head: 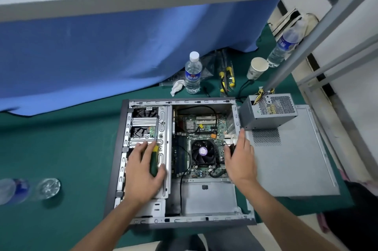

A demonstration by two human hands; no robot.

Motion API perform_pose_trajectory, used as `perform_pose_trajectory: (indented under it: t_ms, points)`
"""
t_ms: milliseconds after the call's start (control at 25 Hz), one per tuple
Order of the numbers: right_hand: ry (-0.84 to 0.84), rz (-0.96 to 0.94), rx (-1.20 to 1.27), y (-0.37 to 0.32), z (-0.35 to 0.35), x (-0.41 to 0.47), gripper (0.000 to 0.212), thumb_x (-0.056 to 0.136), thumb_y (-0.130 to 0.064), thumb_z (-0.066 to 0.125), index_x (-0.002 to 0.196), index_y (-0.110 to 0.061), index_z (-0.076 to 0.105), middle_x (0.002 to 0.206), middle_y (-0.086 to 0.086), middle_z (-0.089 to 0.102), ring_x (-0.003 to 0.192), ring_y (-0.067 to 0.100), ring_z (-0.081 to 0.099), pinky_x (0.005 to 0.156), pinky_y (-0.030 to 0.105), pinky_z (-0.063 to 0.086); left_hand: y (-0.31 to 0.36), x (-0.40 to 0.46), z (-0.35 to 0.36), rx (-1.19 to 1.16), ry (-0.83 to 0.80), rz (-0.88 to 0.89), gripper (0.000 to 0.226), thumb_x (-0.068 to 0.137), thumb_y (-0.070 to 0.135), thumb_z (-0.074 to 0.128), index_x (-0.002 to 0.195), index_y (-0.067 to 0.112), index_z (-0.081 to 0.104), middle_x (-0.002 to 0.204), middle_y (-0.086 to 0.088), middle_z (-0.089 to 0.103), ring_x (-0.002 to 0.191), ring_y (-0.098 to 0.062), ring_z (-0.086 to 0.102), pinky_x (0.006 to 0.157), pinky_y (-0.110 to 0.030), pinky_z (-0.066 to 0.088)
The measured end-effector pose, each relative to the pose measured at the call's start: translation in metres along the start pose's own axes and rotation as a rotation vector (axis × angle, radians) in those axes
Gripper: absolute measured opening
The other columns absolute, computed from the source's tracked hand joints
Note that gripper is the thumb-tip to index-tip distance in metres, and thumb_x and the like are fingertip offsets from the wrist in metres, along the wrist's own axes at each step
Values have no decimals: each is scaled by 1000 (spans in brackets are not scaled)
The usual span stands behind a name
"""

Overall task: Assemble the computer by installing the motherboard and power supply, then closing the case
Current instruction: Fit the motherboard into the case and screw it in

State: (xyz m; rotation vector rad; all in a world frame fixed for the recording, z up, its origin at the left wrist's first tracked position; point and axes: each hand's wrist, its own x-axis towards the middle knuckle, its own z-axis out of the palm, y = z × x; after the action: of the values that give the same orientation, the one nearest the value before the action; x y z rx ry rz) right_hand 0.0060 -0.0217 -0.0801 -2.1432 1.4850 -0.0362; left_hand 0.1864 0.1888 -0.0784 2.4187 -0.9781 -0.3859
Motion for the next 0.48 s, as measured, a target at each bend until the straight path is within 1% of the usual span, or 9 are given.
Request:
perform_pose_trajectory:
  t_ms: [80,160,240,280,360,400,480]
  points:
    - [9,-1,-5,1,1,1,77,98,-39,50,157,-13,8,148,9,40,135,24,38,112,40,37,-1,1,-8,-1,-72,-11,78,78,58,48,148,23,43,144,-7,40,134,-25,35,112,-39,28]
    - [21,6,-18,-1,2,2,79,97,-41,52,157,-14,8,148,9,41,134,25,39,111,40,38,-1,5,-16,-27,-98,-23,79,77,58,50,148,23,43,143,-6,40,133,-23,37,113,-37,29]
    - [46,3,-54,-4,3,2,81,95,-42,54,156,-12,10,147,10,41,134,24,38,112,39,36,-1,15,-22,-24,-64,-20,73,82,53,52,148,23,43,145,-7,39,134,-24,36,113,-39,29]
    - [52,-3,-65,-5,3,2,81,95,-43,54,156,-12,11,148,10,40,135,24,37,113,39,35,0,25,-23,18,-21,-5,67,86,52,50,147,24,43,148,-10,37,137,-26,33,114,-42,28]
    - [67,-8,-61,-7,2,1,80,95,-43,54,156,-12,14,150,10,35,137,25,34,114,41,33,-2,57,-24,119,72,-3,55,98,48,43,148,25,41,154,-14,31,145,-30,24,116,-49,21]
    - [78,-11,-55,-7,2,0,78,95,-41,55,156,-12,16,151,11,33,138,26,32,114,42,33,-4,78,-25,153,87,-30,52,101,46,40,149,26,38,157,-14,27,148,-30,17,118,-52,16]
    - [91,-15,-36,-8,0,-3,75,94,-36,57,155,-15,20,152,11,30,139,26,29,114,45,32,-13,117,-27,218,49,-61,52,103,46,34,153,29,32,162,-13,17,152,-28,5,120,-55,9]
